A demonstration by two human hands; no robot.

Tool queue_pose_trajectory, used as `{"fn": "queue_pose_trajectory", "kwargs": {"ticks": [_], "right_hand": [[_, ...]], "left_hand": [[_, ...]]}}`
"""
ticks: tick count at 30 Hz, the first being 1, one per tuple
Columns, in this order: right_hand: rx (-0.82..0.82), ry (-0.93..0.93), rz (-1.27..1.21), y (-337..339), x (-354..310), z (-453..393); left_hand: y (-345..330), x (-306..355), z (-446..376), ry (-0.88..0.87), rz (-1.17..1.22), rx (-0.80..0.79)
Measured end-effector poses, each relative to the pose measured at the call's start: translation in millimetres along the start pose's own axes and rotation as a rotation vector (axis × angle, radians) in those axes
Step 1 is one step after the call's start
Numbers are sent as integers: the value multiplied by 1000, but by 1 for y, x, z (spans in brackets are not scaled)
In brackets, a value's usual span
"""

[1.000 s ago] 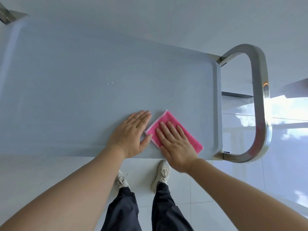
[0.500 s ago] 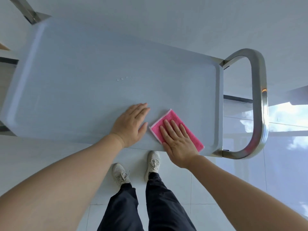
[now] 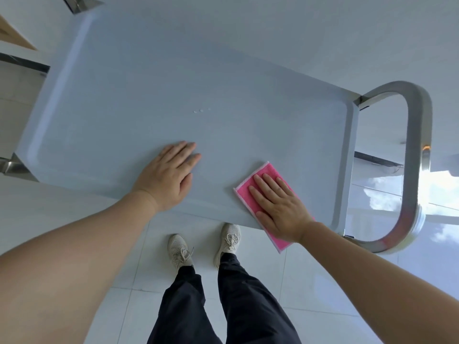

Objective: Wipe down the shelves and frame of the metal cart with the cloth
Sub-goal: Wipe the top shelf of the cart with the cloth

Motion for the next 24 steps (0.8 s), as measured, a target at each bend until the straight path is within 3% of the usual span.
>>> {"fn": "queue_pose_trajectory", "kwargs": {"ticks": [6,24], "right_hand": [[45,-2,35,18,31,-29],[302,-480,-45,113,193,-132]], "left_hand": [[0,3,-1,-2,5,2],[0,3,-3,-6,8,36]]}}
Point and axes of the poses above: each hand's wrist, its own z-axis away from the middle knuckle, its own y-axis out of the back of the hand, x = y × z, the point moved 10 cm from there along -z, towards the middle knuckle, and after that the axes turned 10 degrees about -z, right-handed, at the moved point
